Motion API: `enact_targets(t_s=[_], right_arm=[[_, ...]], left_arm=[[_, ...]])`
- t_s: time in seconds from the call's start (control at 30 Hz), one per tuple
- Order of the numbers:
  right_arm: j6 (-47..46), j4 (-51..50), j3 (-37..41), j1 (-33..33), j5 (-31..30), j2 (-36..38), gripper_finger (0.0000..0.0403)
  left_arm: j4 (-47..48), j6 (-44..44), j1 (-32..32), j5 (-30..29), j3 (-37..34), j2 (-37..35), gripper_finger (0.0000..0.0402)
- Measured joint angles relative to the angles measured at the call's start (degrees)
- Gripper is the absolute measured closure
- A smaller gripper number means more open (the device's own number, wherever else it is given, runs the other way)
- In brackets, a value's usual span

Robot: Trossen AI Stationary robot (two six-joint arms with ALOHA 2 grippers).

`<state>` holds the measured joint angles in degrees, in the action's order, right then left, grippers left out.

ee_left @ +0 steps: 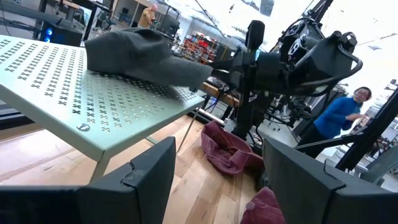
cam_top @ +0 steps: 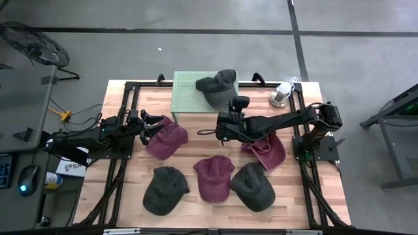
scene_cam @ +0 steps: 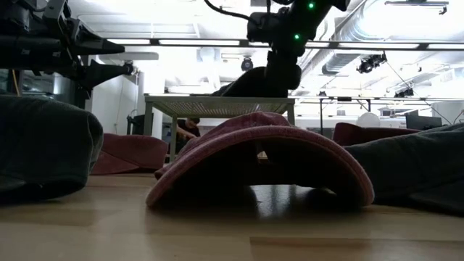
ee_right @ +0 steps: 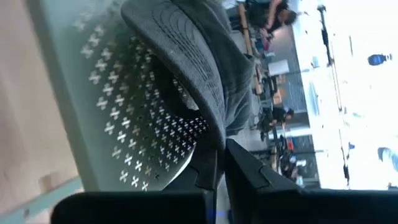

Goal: Pick & Place hat
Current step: Put the top black cap on the shelf

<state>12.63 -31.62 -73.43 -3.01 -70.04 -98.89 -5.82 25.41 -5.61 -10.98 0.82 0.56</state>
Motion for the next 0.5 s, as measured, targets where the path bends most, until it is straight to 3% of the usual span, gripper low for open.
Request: enact_targets(t_s=[0.27,0.5], right_arm=[[-9.4,-0.9,0.0,0.0,-2.1,0.0,0.0397],[-6.7,-1.3,0.0,0.0,-7.0,0.0,0.0399]], left_arm=[[0.0,0.0,0.0,0.0,0.0,0.0,0.0163],[0.0,0.0,0.0,0.0,0.0,0.0,0.0163]])
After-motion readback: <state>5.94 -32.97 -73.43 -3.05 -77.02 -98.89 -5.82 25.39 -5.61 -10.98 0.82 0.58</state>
